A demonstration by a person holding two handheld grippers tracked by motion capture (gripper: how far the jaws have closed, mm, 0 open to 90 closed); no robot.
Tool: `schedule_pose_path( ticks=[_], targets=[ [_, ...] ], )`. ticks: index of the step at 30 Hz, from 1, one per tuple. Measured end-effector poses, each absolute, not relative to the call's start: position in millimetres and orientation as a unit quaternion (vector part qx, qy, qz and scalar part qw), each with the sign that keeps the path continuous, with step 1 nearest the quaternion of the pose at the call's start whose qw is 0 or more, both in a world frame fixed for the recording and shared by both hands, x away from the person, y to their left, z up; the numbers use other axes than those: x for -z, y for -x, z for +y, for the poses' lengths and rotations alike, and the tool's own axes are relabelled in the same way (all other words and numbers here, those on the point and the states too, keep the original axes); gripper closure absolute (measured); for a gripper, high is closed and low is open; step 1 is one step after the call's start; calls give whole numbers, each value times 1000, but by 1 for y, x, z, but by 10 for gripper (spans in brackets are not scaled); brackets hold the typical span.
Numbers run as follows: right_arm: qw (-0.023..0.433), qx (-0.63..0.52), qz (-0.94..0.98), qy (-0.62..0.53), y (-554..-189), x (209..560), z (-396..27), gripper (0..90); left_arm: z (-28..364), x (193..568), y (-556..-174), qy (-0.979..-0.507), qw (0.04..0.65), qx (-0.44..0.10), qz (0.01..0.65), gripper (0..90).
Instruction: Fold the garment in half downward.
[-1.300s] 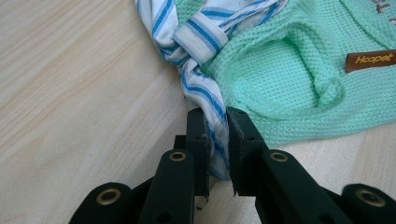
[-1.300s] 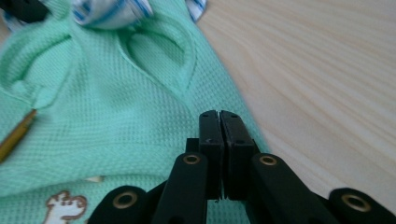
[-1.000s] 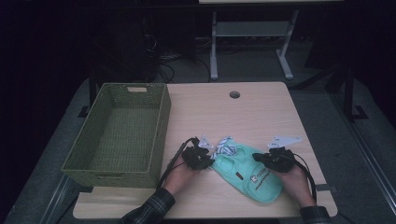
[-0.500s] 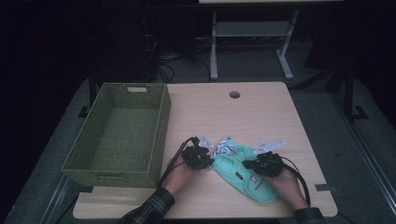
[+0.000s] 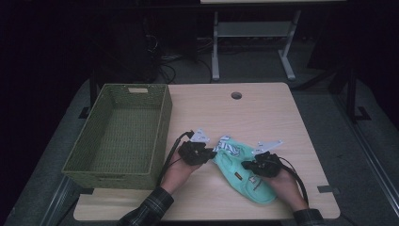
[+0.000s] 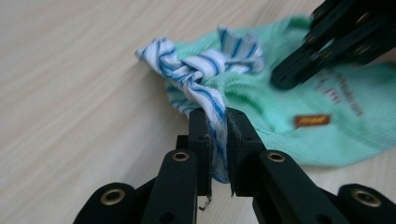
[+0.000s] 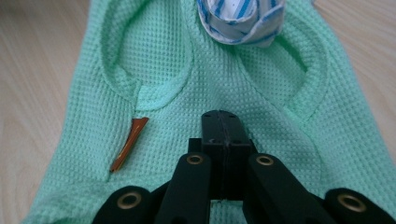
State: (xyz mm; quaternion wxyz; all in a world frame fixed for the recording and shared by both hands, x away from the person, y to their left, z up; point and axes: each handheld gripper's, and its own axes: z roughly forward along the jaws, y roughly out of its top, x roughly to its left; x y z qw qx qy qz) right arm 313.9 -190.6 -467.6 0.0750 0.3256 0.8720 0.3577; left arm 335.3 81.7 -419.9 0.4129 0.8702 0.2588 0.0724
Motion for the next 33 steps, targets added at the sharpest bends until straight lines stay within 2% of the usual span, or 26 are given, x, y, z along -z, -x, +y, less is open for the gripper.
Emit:
schedule_pose_path(
  ticks=[8,19,28,33],
  targets=[
    [77,-364,870,-324,-321,469,-175,894,81,405,-331,-858,450,-64,240,813],
    [87,-360,875,-311,-330,468,-154,894,81,394,-327,-858,460,-76,216,815],
    [104,-374,866,-314,-321,450,-179,893,101,384,-335,-849,455,-102,250,815],
    [99,-365,871,-313,-310,450,-195,893,115,375,-337,-844,453,-115,264,814]
  ],
)
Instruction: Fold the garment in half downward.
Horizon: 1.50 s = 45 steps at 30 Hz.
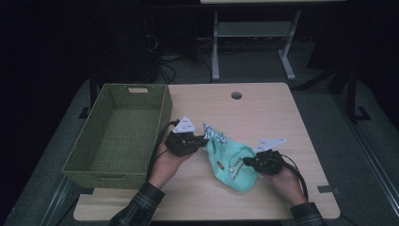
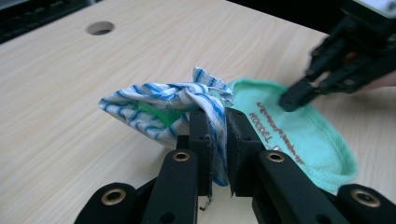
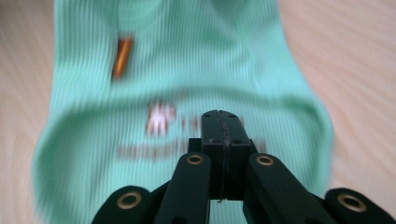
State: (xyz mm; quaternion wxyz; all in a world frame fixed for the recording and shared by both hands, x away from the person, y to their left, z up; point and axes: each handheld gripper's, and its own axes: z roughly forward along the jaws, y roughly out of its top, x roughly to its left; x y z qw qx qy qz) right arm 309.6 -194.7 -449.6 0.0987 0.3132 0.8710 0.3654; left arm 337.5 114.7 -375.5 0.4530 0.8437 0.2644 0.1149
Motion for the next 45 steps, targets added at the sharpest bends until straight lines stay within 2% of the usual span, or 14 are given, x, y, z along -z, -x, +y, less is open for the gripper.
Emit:
schedule_pose_path(
  ticks=[9,17,41,45],
  targets=[
    [76,-350,880,-311,-297,460,-200,893,118,374,-338,-853,440,-115,257,812],
    [58,-343,881,-322,-300,464,-201,893,104,372,-332,-866,439,-98,218,810],
    [52,-345,879,-325,-302,465,-202,894,62,384,-310,-895,429,-44,116,808],
    [69,-342,877,-330,-303,462,-208,893,54,390,-308,-899,423,-35,107,808]
  ],
)
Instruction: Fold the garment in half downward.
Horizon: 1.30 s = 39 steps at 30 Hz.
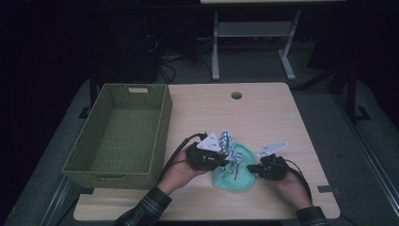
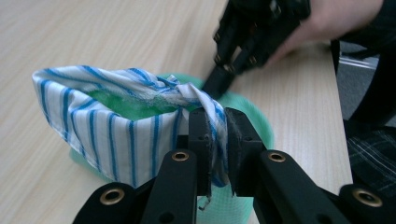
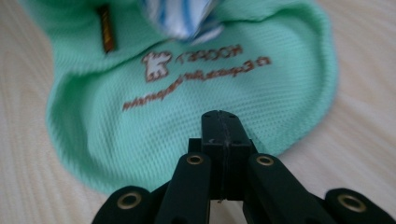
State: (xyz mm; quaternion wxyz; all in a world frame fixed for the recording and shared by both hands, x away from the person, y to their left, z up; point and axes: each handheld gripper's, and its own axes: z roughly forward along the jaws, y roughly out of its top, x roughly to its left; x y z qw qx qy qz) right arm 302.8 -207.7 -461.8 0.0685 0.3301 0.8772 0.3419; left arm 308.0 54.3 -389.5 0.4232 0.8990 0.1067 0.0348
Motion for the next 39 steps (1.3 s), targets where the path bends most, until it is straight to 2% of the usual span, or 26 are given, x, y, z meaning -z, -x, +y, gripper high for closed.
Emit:
schedule_pose_path(
  ticks=[5,25,28,30,34,36,39],
  targets=[
    [68,-338,872,-347,-306,461,-219,893,49,393,-307,-903,419,-29,95,808],
    [62,-335,876,-343,-307,463,-217,893,8,420,-309,-908,412,6,79,789],
    [73,-343,871,-346,-306,459,-221,894,7,421,-310,-905,417,10,83,730],
    [76,-346,868,-347,-306,457,-223,894,7,420,-310,-902,422,11,86,618],
    [79,-348,863,-359,-305,455,-234,894,14,410,-311,-891,445,5,90,554],
    [79,-347,863,-359,-304,455,-237,894,20,403,-312,-885,456,-4,96,551],
    [78,-352,861,-359,-303,456,-242,894,33,395,-318,-876,469,-11,112,630]
  ],
)
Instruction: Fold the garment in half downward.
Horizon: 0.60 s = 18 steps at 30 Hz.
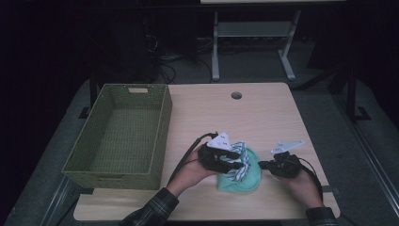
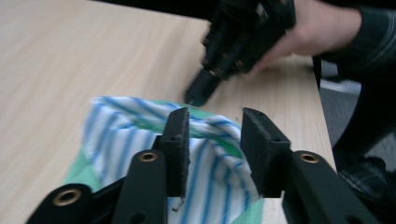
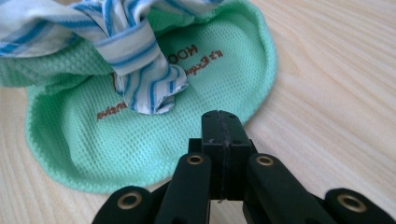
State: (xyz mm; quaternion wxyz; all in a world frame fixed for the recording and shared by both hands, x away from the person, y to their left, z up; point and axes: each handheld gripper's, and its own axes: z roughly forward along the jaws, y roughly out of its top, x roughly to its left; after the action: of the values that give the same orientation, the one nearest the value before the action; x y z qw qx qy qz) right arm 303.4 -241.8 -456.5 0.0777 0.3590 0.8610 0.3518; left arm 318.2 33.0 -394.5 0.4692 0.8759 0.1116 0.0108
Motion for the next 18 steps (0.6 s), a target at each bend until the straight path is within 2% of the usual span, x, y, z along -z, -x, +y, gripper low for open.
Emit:
schedule_pose_path(
  ticks=[4,5,11,18],
  targets=[
    [70,-346,863,-360,-304,460,-243,894,44,398,-328,-883,446,-35,141,819],
    [70,-344,864,-360,-305,460,-243,894,45,402,-329,-886,439,-38,148,843],
    [62,-337,868,-359,-305,463,-241,894,33,428,-334,-896,416,-22,153,873],
    [59,-340,869,-354,-306,465,-241,895,16,436,-333,-898,416,-14,143,874]
  ],
)
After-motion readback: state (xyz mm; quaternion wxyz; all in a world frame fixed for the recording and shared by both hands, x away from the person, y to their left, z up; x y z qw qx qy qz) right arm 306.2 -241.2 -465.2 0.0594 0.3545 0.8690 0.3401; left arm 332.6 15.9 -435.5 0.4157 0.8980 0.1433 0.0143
